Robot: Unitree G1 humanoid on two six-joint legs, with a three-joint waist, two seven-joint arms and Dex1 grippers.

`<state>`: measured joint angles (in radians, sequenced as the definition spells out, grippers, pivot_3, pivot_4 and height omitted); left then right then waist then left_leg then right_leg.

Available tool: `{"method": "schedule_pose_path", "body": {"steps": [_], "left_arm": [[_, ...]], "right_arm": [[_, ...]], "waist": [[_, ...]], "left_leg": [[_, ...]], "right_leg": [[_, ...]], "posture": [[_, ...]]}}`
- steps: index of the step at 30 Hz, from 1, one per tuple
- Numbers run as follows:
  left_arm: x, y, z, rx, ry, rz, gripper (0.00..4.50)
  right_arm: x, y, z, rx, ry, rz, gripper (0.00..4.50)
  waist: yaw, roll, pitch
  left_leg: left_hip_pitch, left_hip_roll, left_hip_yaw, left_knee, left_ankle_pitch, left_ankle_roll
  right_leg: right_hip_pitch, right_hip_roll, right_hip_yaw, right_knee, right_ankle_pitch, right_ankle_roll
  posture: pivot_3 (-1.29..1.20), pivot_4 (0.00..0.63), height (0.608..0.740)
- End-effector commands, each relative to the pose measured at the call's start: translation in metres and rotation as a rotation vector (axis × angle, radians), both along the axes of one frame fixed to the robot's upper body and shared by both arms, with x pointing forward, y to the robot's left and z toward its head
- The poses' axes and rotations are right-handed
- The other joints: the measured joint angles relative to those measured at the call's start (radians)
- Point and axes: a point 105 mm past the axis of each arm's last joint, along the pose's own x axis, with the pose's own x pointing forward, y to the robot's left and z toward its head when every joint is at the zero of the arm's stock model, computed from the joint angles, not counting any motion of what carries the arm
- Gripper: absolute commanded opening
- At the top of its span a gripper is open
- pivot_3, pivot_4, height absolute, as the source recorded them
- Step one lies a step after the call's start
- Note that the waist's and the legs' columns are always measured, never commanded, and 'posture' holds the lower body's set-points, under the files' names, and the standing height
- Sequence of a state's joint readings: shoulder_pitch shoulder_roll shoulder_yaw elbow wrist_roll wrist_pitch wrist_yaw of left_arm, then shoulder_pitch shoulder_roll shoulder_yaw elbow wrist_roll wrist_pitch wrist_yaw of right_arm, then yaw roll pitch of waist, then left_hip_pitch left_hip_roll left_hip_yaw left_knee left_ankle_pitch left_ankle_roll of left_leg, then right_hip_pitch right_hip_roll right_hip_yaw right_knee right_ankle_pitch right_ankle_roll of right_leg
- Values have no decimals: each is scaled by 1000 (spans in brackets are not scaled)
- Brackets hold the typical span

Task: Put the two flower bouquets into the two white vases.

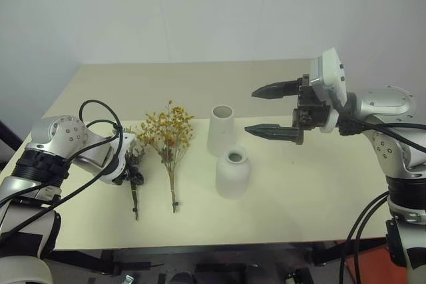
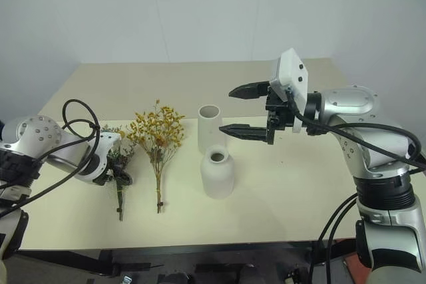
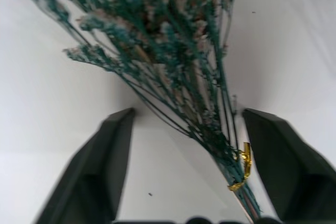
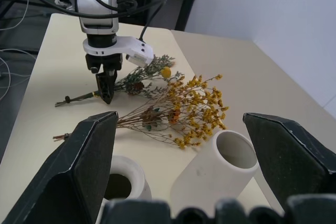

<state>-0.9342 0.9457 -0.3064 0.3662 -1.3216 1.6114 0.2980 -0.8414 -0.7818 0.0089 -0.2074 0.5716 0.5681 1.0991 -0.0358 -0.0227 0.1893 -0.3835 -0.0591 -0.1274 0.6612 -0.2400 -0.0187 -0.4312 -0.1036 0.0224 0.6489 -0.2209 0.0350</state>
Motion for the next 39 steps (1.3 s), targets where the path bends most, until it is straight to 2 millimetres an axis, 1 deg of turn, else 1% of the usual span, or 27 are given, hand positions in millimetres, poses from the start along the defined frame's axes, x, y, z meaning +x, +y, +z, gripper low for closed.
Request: {"method": "schedule_pose_path", "body": {"steps": [1, 5, 6, 9, 11, 13, 15, 19, 20, 22, 23, 25, 26, 27, 28, 30, 31, 33, 34, 36, 38, 39], "left_arm": [[2, 3, 10, -16, -42, 17, 2288], [5, 7, 18, -6, -71, 41, 1120], [6, 8, 19, -5, -79, 47, 754], [7, 12, 28, -9, -124, 56, 28], [8, 17, 35, 23, -163, 75, 28], [13, 26, 45, 65, -216, 125, 28], [19, 41, 59, 123, -286, 214, 28], [30, 61, 98, 245, -471, 371, 28], [36, 65, 114, 262, -566, 429, 28], [46, 66, 136, 271, -704, 499, 28], [54, 59, 150, 233, -816, 517, 28], [65, 44, 169, 148, -972, 522, 28], [72, 27, 181, 34, -1058, 484, 28], [76, 16, 188, -44, -1110, 456, 28], [80, 0, 198, -134, -1164, 421, 28], [85, -19, 207, -244, -1205, 362, 28], [87, -34, 212, -323, -1220, 303, 28], [89, -70, 228, -489, -1250, 167, 28], [89, -83, 235, -550, -1267, 117, 28], [84, -112, 249, -662, -1297, -46, 28], [78, -135, 257, -746, -1298, -191, 28], [75, -143, 259, -764, -1303, -243, 28]], "right_arm": [[-7, -3, 13, 21, -65, 0, 4500], [-6, -3, 12, 21, -57, 3, 4500], [-6, -3, 12, 19, -56, 2, 4500], [-6, -3, 10, 17, -47, 3, 4500], [-6, -4, 9, 18, -39, 3, 4500], [-7, -5, 8, 17, -32, 0, 4500], [-6, -7, 6, 17, -26, -8, 4500], [-8, -8, 5, 21, -22, -13, 4500], [-8, -8, 5, 21, -23, -14, 4500], [-9, -8, 4, 22, -25, -19, 4500], [-10, -9, 4, 22, -26, -23, 4500], [-11, -9, 5, 24, -28, -29, 4500], [-11, -10, 5, 25, -29, -35, 4500], [-11, -10, 5, 27, -31, -40, 4500], [-12, -10, 5, 29, -32, -44, 4500], [-13, -11, 6, 32, -32, -49, 4500], [-13, -11, 6, 33, -34, -53, 4500], [-13, -12, 6, 35, -35, -62, 4500], [-13, -12, 6, 36, -35, -65, 4500], [-13, -12, 5, 37, -35, -75, 4500], [-12, -13, 4, 36, -38, -84, 4500], [-13, -13, 4, 34, -40, -87, 4500]], "waist": [[0, 0, 0], [0, 0, 0], [-1, 0, 0], [-1, 0, 0], [-1, 0, 0], [-1, 0, 0], [0, -1, 0], [5, -1, -1], [8, -2, -1], [16, -2, -1], [20, -2, -1], [24, -3, -2], [25, -3, -2], [29, -3, -2], [33, -3, -2], [35, -4, -2], [35, -4, -2], [34, -4, -2], [33, -4, -2], [30, -4, -2], [20, -4, -2], [17, -4, -2]], "left_leg": [[0, 0, 0, 0, 0, 0], [-1, -1, 0, 0, 0, -1], [-2, -1, 0, 0, 0, -1], [-3, -2, 0, 0, 1, -1], [-5, -2, 0, 0, 1, -2], [-5, -2, 0, 0, 1, -2], [-5, -2, 0, 0, 1, -2], [-5, -2, 0, 0, 1, -2], [-6, -2, 0, 0, 1, -2], [-6, -2, 0, 0, 2, -3], [-6, -2, 0, 0, 2, -3], [-6, -3, 1, 0, 3, -5], [-7, -4, 1, 0, 4, -6], [-7, -4, 1, 0, 4, -7], [-8, -5, 1, 0, 4, -6], [-9, -5, 1, 1, 4, -6], [-9, -6, 1, 1, 4, -6], [-10, -6, 1, 2, 4, -6], [-11, -6, 1, 3, 4, -6], [-12, -7, 1, 4, 4, -6], [-12, -7, 2, 4, 3, -5], [-12, -7, 2, 4, 3, -5]], "right_leg": [[0, 0, 0, 0, 0, 0], [-2, -1, 0, 0, 1, 1], [-2, -1, 0, 0, 1, 1], [-5, -1, 1, 1, 1, 0], [-7, -1, 1, 1, 1, 0], [-7, -2, 1, 1, 1, 0], [-7, -2, 1, 1, 2, 0], [-7, -2, 1, 0, 3, 1], [-7, -2, 1, 0, 3, 1], [-7, -2, 1, -1, 3, 1], [-7, -2, 1, -1, 3, 1], [-7, -3, 1, -1, 4, 2], [-7, -4, 1, -2, 4, 2], [-7, -5, 1, -2, 4, 2], [-7, -5, 1, -2, 5, 3], [-7, -6, 0, -3, 5, 4], [-7, -6, 1, -3, 6, 4], [-7, -6, 0, -4, 6, 4], [-7, -7, 0, -4, 6, 5], [-7, -7, 0, -4, 6, 5], [-7, -7, 0, -5, 6, 6], [-7, -7, 1, -4, 6, 6]], "posture": [[0, 150, 740], [0, 150, 740], [0, 150, 740], [0, 150, 740], [0, 150, 740], [0, 150, 740], [0, 150, 740], [0, 150, 740], [0, 150, 740], [0, 150, 740], [0, 150, 740], [0, 150, 740], [0, 150, 740], [0, 150, 740], [0, 150, 740], [0, 150, 740], [0, 150, 740], [0, 150, 740], [0, 150, 740], [0, 150, 740], [0, 150, 740], [0, 150, 740]]}}
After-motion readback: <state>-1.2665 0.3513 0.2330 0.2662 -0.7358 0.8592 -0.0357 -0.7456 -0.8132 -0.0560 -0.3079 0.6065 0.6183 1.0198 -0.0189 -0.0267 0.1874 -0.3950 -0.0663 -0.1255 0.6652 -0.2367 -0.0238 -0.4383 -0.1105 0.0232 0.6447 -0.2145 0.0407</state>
